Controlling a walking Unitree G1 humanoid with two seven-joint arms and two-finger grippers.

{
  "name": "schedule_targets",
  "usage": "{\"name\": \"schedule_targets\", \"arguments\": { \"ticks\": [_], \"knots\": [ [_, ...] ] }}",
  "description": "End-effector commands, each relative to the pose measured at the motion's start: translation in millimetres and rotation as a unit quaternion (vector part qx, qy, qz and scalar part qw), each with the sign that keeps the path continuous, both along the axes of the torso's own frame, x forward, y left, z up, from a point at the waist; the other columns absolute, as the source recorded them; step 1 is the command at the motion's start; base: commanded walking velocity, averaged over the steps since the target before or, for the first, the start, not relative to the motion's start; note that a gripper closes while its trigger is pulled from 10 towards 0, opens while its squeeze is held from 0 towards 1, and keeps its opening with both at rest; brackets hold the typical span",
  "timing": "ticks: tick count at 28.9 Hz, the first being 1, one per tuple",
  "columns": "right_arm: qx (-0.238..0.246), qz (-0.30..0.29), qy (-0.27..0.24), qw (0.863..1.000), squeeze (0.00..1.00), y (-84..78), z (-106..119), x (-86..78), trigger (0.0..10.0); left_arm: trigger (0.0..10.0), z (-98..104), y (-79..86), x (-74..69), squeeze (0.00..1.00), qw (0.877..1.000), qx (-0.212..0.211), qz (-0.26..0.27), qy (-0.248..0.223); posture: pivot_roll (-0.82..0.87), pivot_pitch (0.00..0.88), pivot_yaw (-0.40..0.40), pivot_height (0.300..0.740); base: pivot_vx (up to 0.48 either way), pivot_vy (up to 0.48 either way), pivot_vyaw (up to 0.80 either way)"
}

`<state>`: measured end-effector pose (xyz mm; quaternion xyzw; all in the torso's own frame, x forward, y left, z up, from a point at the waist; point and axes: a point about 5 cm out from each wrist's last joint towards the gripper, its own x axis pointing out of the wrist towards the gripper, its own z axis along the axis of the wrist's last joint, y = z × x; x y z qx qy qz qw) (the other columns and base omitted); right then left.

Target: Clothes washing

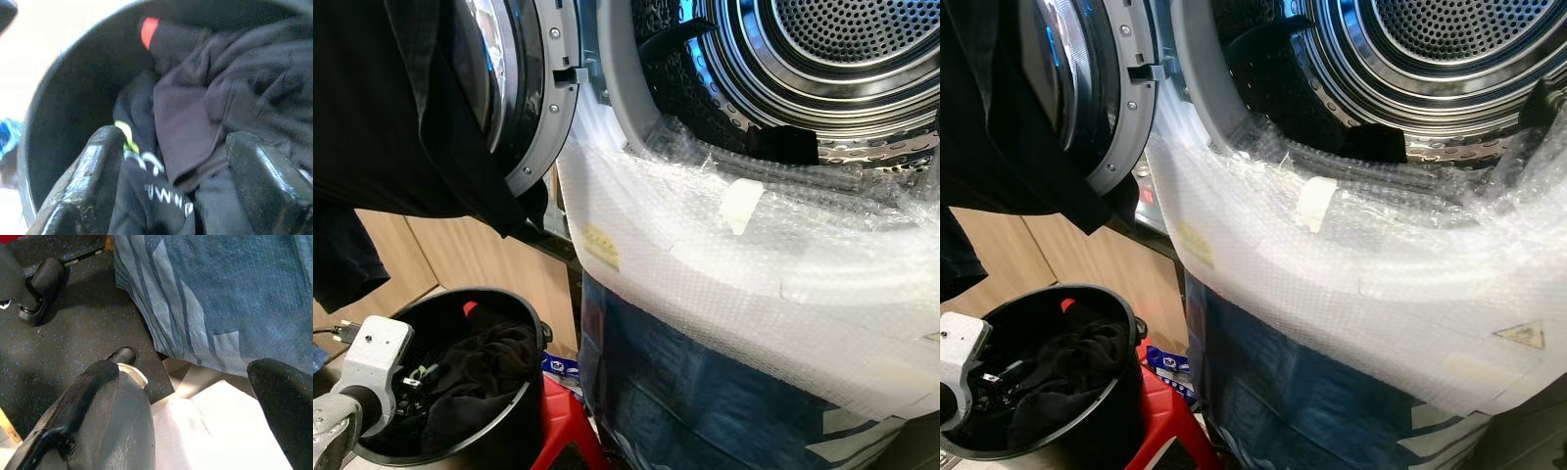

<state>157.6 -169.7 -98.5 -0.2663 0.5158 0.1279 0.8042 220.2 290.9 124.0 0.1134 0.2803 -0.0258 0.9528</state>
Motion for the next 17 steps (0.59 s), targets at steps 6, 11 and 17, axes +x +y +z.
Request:
{"name": "schedule_targets", "arguments": {
  "ticks": [6, 11, 17],
  "knots": [
    [0.004, 0.002, -0.003, 1.0, 0.0, 2.0, 1.6, 4.5, 10.0, 10.0, -2.2, 8.6, 3.1, 1.0, 0.998, 0.06, 0.003, 0.026, 0.28, 0.041, 0.066, 0.74, 0.0, 0.0, 0.0],
    [0.011, -0.004, 0.003, 1.0, 0.0, 2.8, 1.1, 3.5, 10.0, 10.0, -2.7, 4.4, 3.3, 1.0, 0.996, 0.065, -0.03, 0.051, 0.27, 0.04, 0.066, 0.74, 0.0, 0.0, 0.0],
    [0.009, 0.029, 0.01, 0.999, 0.0, 4.0, -0.9, -1.7, 10.0, 10.0, -8.5, 3.4, 2.9, 1.0, 0.994, 0.07, -0.04, 0.071, 0.26, 0.045, 0.068, 0.74, 0.0, 0.0, 0.0]
  ]
}}
